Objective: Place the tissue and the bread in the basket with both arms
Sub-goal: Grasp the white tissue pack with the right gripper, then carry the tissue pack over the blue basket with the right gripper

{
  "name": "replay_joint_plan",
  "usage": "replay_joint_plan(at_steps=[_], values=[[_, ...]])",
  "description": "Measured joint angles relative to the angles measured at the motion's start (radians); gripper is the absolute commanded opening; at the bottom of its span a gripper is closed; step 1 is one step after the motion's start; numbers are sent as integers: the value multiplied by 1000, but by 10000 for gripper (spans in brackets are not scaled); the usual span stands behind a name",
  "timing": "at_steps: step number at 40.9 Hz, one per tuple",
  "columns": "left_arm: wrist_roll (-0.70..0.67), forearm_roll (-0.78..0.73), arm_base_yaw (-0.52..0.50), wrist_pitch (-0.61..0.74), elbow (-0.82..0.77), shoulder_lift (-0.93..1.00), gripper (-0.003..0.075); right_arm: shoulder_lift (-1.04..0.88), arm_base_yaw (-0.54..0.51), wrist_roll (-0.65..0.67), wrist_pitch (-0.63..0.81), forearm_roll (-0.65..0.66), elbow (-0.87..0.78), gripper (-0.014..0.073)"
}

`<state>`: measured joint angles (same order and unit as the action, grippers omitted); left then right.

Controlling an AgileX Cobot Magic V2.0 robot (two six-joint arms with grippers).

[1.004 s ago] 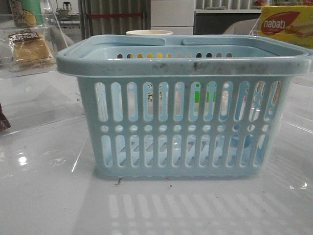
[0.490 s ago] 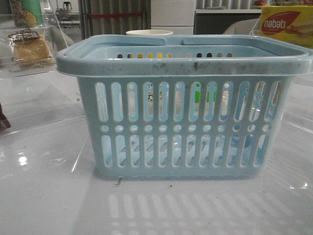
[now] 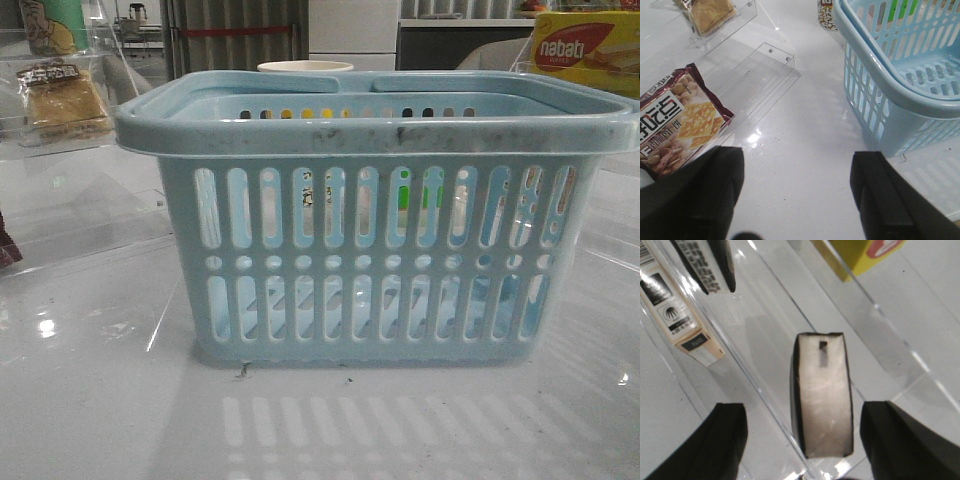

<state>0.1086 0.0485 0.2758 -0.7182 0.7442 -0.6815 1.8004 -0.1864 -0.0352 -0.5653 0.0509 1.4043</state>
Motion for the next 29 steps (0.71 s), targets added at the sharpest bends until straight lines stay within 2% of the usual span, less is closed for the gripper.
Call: replay_joint_plan(at_steps=[5, 10, 21, 29], values=[[0, 0, 0, 0, 0, 0, 507, 2, 0, 0, 15, 0, 0, 274], [0, 0, 0, 0, 0, 0, 507, 2, 0, 0, 23, 0, 0, 198], [0, 0, 0, 2, 0, -6, 507, -13, 0, 0, 17, -5, 0, 193], [0, 0, 0, 2, 0, -6, 507, -119, 0, 0, -15, -51, 0, 193]])
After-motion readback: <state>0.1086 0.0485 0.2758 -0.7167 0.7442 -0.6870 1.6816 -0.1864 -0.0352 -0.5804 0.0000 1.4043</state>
